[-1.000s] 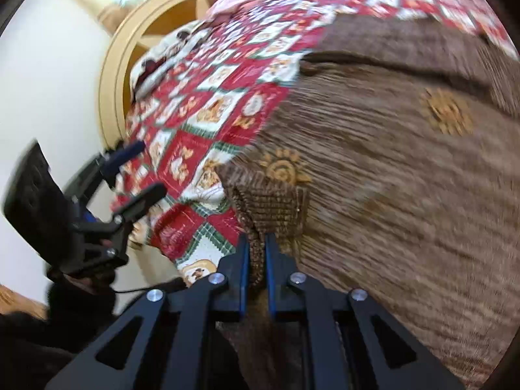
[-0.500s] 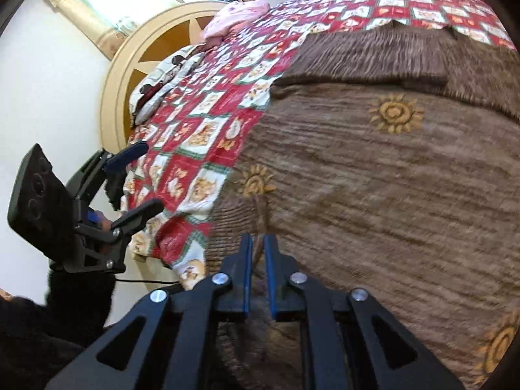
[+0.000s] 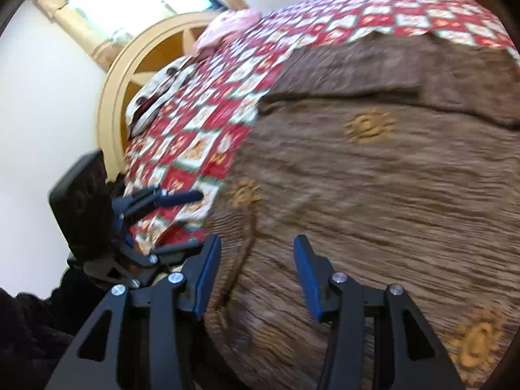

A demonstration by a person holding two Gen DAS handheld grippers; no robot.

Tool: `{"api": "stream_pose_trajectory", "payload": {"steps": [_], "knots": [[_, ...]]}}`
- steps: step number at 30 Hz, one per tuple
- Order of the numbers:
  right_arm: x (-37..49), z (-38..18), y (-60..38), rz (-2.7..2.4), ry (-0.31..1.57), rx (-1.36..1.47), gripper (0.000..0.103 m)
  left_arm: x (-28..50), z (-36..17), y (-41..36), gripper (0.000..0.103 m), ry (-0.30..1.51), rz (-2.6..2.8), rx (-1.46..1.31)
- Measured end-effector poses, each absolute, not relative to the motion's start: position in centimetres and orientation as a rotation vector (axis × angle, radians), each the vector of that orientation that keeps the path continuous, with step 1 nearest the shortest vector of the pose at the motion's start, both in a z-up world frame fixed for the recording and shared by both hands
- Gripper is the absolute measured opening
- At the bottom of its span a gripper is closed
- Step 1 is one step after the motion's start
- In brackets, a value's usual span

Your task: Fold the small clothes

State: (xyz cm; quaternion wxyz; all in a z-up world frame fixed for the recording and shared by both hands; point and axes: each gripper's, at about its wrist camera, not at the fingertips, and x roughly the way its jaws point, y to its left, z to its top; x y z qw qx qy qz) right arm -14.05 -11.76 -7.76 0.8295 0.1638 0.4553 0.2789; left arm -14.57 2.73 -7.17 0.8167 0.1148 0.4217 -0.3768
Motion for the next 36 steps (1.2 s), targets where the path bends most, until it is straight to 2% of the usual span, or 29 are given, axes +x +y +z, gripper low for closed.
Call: {"api": "stream_pose_trajectory", "payload": {"steps": [4, 7, 9, 10, 12, 13, 18, 25, 30, 36], "knots": [[-14.5, -7.5, -13.3, 0.551, 0.929, 0.389, 0.051, -15.9, -7.7, 1.6, 0.070, 0.912, -0.767, 0.296], [-14.6, -7.6, -14.3, 0.524, 0.916, 0.440, 0.051, -15.5, -8.3, 2.0, 0.059, 0.958, -0.762, 0.221], [-14.9, -7.4, -14.8, 0.512, 0.901, 0.461, 0.051, -15.3, -8.3, 2.4, 0.042, 0.966, -0.757, 0.158], [-15.1, -7.3, -15.2, 0.506, 0.894, 0.466, 0.051, -15.2, -8.3, 2.4, 0.036, 0.961, -0.742, 0.155], [-15.7, -6.9, -16.0, 0.486, 0.877, 0.472, 0.051, -15.1, -8.1, 2.6, 0.013, 0.954, -0.725, 0.133], [-16.2, -6.6, -16.6, 0.471, 0.865, 0.477, 0.051, -14.9, -8.0, 2.7, 0.010, 0.953, -0.701, 0.117], [-19.4, -4.9, -21.4, 0.361, 0.764, 0.548, 0.051, -13.7, -7.6, 3.1, 0.007, 0.985, -0.687, -0.025], [-23.7, -1.9, -29.3, 0.152, 0.673, 0.614, 0.051, -10.8, -2.8, 1.3, 0.006, 0.902, -0.684, -0.135], [-25.5, -1.8, -31.8, 0.046, 0.665, 0.623, 0.051, -5.0, -1.5, -3.2, 0.006, 0.913, -0.623, -0.103], [-24.1, -2.4, -29.2, 0.086, 0.711, 0.547, 0.052, -1.4, -2.4, -8.7, 0.007, 1.004, -0.649, 0.099]]}}
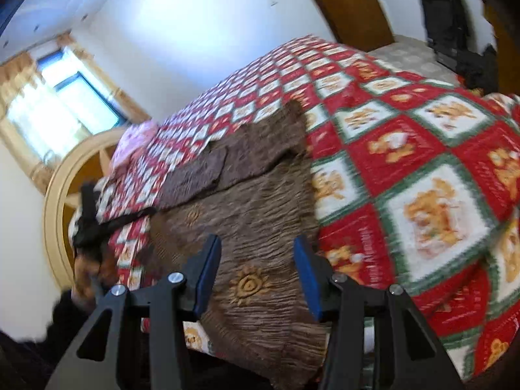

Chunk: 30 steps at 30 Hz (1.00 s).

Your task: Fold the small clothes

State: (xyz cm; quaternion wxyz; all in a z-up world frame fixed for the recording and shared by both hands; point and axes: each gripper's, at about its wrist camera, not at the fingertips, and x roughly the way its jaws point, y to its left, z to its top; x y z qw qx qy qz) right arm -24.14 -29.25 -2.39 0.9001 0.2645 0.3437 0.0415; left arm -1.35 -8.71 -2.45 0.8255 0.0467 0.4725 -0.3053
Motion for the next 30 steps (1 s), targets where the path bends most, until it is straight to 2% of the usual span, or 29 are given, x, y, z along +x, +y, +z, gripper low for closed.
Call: {"api": "stream_pose_trajectory", "payload": {"steps": [3, 8, 13, 19, 20, 22, 26, 28, 29, 30], "knots": [[-22.7, -2.6, -26.5, 0.139, 0.744, 0.479, 0.065, -0.6, -1.0, -8.6, 0.007, 0.985, -0.676, 0.156], [-19.8, -2.5, -22.3, 0.239, 0.771, 0.383, 0.065, -0.3, 1.3, -5.8, 0.009, 0.886, -0.685, 0.211], [-14.6, -3.7, -17.0, 0.307, 0.867, 0.277, 0.065, -0.3, -0.1, -3.3, 0.010, 0.928, -0.744, 0.164], [-8.8, -5.0, -8.5, 0.341, 0.929, -0.019, 0.064, -1.1, -1.8, -1.3, 0.011, 0.909, -0.701, 0.262], [-8.0, -5.2, -7.5, 0.342, 0.929, -0.043, 0.065, -1.1, -2.1, -0.9, 0.011, 0.907, -0.696, 0.263], [-6.1, -6.0, -5.6, 0.315, 0.932, -0.085, 0.076, -0.7, -2.3, -0.2, 0.011, 0.900, -0.695, 0.242], [-3.5, -8.3, -3.6, 0.291, 0.995, -0.066, 0.079, -0.2, -2.3, 0.7, 0.011, 0.854, -0.688, 0.235], [-3.2, -9.5, -3.2, 0.302, 1.040, -0.062, 0.076, -0.5, -2.2, 0.6, 0.011, 0.814, -0.684, 0.286], [-3.5, -9.7, -3.4, 0.292, 1.028, -0.074, 0.070, -0.7, -2.1, 0.5, 0.011, 0.802, -0.693, 0.308], [-3.7, -9.4, -3.8, 0.282, 1.012, -0.085, 0.047, -0.9, -2.2, 0.3, 0.011, 0.792, -0.714, 0.331]]}}
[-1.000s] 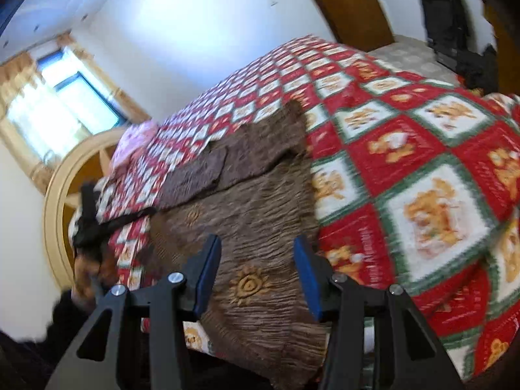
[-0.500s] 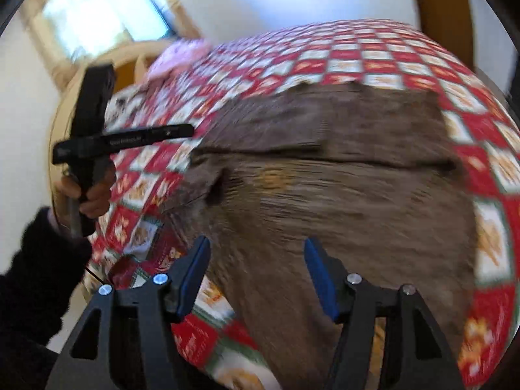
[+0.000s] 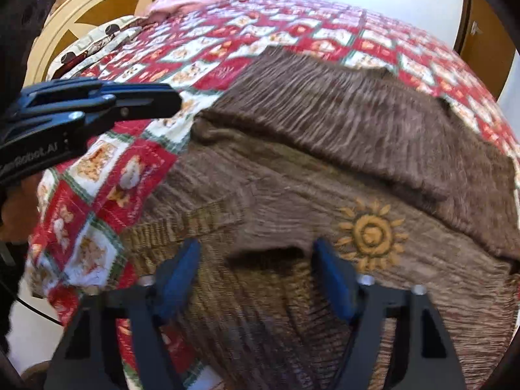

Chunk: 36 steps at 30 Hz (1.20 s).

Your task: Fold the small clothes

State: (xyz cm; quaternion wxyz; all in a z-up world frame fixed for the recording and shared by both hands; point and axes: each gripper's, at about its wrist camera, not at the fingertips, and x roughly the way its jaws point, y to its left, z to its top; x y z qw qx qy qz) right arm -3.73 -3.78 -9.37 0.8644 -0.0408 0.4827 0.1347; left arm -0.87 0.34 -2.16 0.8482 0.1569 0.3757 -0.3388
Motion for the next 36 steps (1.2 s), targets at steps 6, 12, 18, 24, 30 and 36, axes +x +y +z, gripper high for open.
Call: {"api": "stream_pose_trajectory", "payload": {"steps": [6, 12, 18, 24, 30, 36], "knots": [[-4.0, -8.1, -10.0, 0.331, 1.048, 0.101, 0.012, -2.5, -2.3, -1.9, 0.011, 0.713, -0.887, 0.473], [-3.3, -7.3, -12.3, 0.379, 1.046, 0.186, 0.011, -4.3, -1.9, -4.7, 0.011, 0.616, -1.095, 0.604], [-2.0, -7.9, -12.0, 0.388, 1.065, 0.182, 0.011, -4.2, -4.1, -7.5, 0.011, 0.620, -1.203, 0.782], [-1.1, -8.1, -12.9, 0.424, 1.067, 0.194, 0.011, -3.5, -5.0, -9.0, 0.011, 0.593, -1.249, 0.860], [-0.7, -8.4, -13.4, 0.439, 1.076, 0.196, 0.011, -2.3, -5.4, -9.6, 0.011, 0.608, -1.274, 0.847], [-0.7, -9.1, -14.4, 0.448, 1.084, 0.245, 0.011, -2.5, -6.6, -10.1, 0.011, 0.644, -1.282, 0.917]]}}
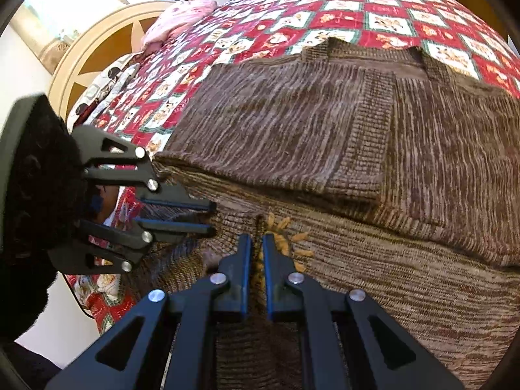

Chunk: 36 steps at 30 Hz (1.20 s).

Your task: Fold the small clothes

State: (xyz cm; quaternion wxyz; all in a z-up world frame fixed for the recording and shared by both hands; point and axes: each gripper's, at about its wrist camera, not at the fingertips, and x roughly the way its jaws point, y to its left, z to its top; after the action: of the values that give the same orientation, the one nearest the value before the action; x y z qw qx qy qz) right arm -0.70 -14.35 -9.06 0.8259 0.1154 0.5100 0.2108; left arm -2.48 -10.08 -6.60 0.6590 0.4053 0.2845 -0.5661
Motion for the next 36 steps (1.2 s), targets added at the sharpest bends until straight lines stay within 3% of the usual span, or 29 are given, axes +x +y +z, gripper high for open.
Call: {"api": "stream_pose_trajectory", "payload": {"steps": [9, 11, 13, 15, 17, 21, 23, 24, 26, 30, 36], "knots": [[-1.5, -7.7, -16.3, 0.463, 1.034, 0.352, 0.018, -1.5, -6.9, -10.5, 0.017, 0.705, -1.265, 0.883], [-1.8, -7.0, -16.5, 0.486, 1.029, 0.370, 0.030, -1.6, -6.7, -10.5, 0.018, 0.709, -1.265, 0.872], [-2.1, -6.5, -16.2, 0.491, 1.020, 0.369, 0.065, -1.3, -6.5, -10.1, 0.018, 0.732, -1.273, 0.836], [-2.3, -6.4, -16.0, 0.486, 1.017, 0.354, 0.075, -0.8, -6.2, -9.4, 0.018, 0.772, -1.290, 0.771], [-1.8, -6.9, -15.6, 0.495, 1.035, 0.351, 0.074, -0.6, -6.1, -9.0, 0.018, 0.796, -1.293, 0.738], [0.3, -8.7, -13.9, 0.529, 1.087, 0.332, 0.057, -0.9, -5.4, -7.7, 0.018, 0.796, -1.263, 0.710], [0.4, -9.0, -13.2, 0.541, 1.089, 0.292, 0.033, -1.2, -5.0, -7.2, 0.018, 0.795, -1.261, 0.698], [0.4, -9.2, -12.7, 0.546, 1.098, 0.263, 0.011, -1.6, -4.8, -6.9, 0.019, 0.793, -1.262, 0.712], [0.3, -9.3, -12.4, 0.578, 1.120, 0.252, 0.010, -2.4, -4.5, -6.9, 0.023, 0.764, -1.274, 0.746], [-0.4, -7.7, -11.8, 0.618, 1.080, 0.211, 0.009, -4.3, -4.3, -7.6, 0.047, 0.663, -1.283, 0.829], [-1.8, -5.1, -10.3, 0.715, 1.060, 0.109, 0.009, -4.2, -4.8, -8.7, 0.047, 0.620, -1.291, 0.864]]}}
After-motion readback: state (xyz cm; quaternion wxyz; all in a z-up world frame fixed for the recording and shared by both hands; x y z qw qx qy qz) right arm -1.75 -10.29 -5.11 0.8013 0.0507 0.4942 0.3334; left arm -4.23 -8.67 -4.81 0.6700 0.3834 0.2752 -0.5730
